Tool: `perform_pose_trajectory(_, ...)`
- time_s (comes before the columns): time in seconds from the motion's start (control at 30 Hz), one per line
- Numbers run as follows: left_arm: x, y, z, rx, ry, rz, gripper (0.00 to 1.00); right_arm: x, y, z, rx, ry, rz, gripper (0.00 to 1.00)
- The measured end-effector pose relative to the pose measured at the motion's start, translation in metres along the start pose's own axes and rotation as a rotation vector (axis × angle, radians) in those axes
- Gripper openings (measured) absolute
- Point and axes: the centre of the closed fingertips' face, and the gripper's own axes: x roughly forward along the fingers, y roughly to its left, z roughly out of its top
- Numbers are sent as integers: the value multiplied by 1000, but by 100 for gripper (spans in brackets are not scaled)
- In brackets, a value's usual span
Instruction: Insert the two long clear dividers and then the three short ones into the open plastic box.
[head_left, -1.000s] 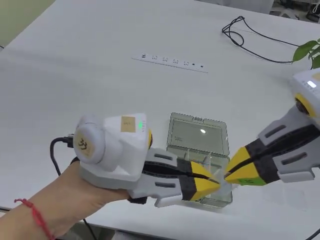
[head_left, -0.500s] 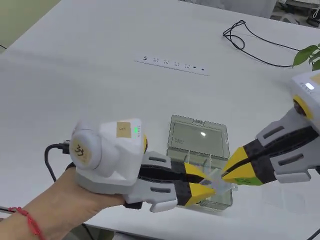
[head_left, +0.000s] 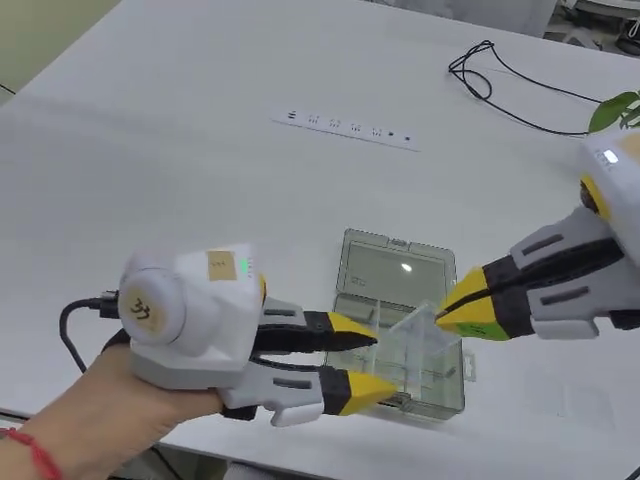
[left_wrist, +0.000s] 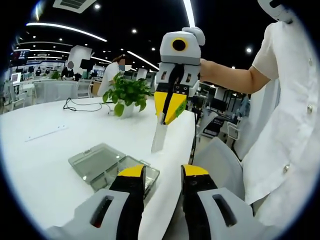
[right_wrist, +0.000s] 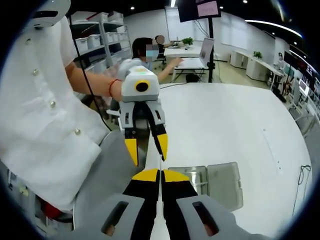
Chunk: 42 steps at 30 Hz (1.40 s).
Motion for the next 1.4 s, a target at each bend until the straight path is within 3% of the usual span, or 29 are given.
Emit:
perform_pose_trajectory(0.43, -11, 30, -20, -7, 29, 118, 56, 29, -35, -17, 17, 10, -75, 2)
perform_pose_trajectory(0.73, -11, 42, -34, 3, 52, 152, 77, 53, -59, -37, 44, -7, -100, 2)
perform_pose_trajectory(1.0, -9, 49, -42, -4, 63, 171, 93, 74, -68, -52, 63, -17, -107, 2)
perform_pose_trajectory(1.4, -10, 51, -46, -15, 74, 176, 97, 86, -77, -63, 66, -21, -120, 2)
